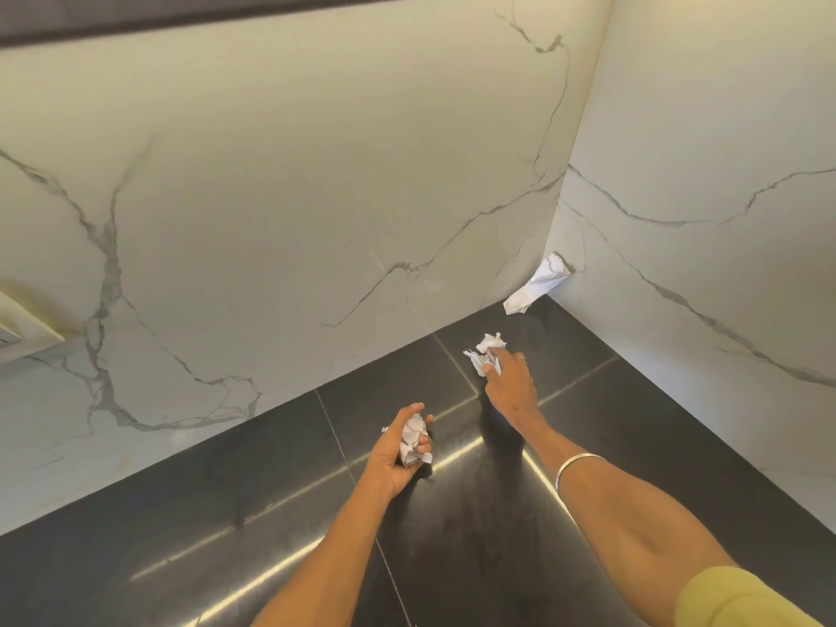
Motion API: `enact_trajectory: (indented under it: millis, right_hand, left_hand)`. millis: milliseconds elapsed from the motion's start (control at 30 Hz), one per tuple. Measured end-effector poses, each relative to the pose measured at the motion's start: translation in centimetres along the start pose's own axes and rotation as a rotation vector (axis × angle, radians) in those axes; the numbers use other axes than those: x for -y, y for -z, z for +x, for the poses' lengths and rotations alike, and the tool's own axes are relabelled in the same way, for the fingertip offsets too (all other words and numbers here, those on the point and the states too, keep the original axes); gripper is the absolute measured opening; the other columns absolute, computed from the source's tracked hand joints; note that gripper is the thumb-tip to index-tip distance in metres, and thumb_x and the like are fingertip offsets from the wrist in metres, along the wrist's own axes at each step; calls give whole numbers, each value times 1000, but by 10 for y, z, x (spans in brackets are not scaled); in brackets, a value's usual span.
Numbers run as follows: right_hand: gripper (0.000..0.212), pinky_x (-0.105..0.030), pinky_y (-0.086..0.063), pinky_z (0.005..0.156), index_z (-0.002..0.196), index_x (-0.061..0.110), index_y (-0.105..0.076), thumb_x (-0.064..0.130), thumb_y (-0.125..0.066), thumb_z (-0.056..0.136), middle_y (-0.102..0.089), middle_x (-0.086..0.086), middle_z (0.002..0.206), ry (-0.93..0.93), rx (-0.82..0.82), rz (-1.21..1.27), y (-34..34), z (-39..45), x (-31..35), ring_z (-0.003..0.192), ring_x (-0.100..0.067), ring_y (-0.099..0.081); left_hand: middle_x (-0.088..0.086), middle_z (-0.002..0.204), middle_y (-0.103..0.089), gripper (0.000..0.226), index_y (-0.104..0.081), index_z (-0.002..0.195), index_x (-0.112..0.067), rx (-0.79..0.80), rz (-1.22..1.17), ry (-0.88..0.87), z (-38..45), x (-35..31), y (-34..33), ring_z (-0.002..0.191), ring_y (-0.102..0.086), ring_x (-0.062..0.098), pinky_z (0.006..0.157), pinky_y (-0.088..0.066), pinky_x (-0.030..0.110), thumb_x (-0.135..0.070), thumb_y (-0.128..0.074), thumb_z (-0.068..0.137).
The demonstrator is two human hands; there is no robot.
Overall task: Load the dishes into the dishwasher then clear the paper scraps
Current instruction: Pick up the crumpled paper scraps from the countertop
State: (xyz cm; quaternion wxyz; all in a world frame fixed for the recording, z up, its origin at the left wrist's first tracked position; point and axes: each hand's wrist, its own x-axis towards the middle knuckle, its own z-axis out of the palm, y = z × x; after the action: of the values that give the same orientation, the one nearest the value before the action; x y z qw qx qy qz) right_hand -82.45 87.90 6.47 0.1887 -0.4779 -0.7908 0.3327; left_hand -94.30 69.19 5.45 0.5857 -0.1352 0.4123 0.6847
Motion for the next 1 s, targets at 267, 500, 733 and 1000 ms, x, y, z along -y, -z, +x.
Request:
enact_trajectory:
  millis: [267, 500, 733, 1000]
  right_hand:
    - [46, -42, -50, 89, 130, 27, -48, 45, -63, 90, -43, -9, 115, -2, 70, -221, -17, 19, -7, 99, -30, -56]
    - [36, -40, -51, 85, 119, 17, -55, 37, -65, 90, -44, -11, 126, -36, 30, -320, -19, 18, -7, 102, -28, -55]
    - [8, -29, -48, 63, 96, 19, -56, 13, -60, 92, -63, 2, 92, 109, -60, -313, -16, 1, -15, 80, -19, -63]
    - [26, -29, -51, 74, 120, 20, -48, 12, -54, 96, -64, 2, 106, 68, -92, -59, -12, -9, -21, 91, -21, -63]
  left_hand:
    - [15, 93, -63, 43, -66, 114, -6, 25, 33, -27, 3, 3, 7, 49, -46, 14, 42, -46, 24, -17, -82, 77]
    - [13, 90, -63, 40, -63, 113, -5, 32, 63, -14, 1, 3, 6, 50, -46, 14, 46, -44, 24, -19, -79, 80]
    - [13, 89, -63, 41, -64, 109, -3, 46, 86, -4, -1, 2, 5, 50, -46, 15, 45, -43, 24, -20, -82, 76]
    - [14, 91, -63, 40, -65, 114, -4, 57, 75, -28, -4, 2, 6, 50, -47, 15, 45, -44, 25, -19, -79, 79]
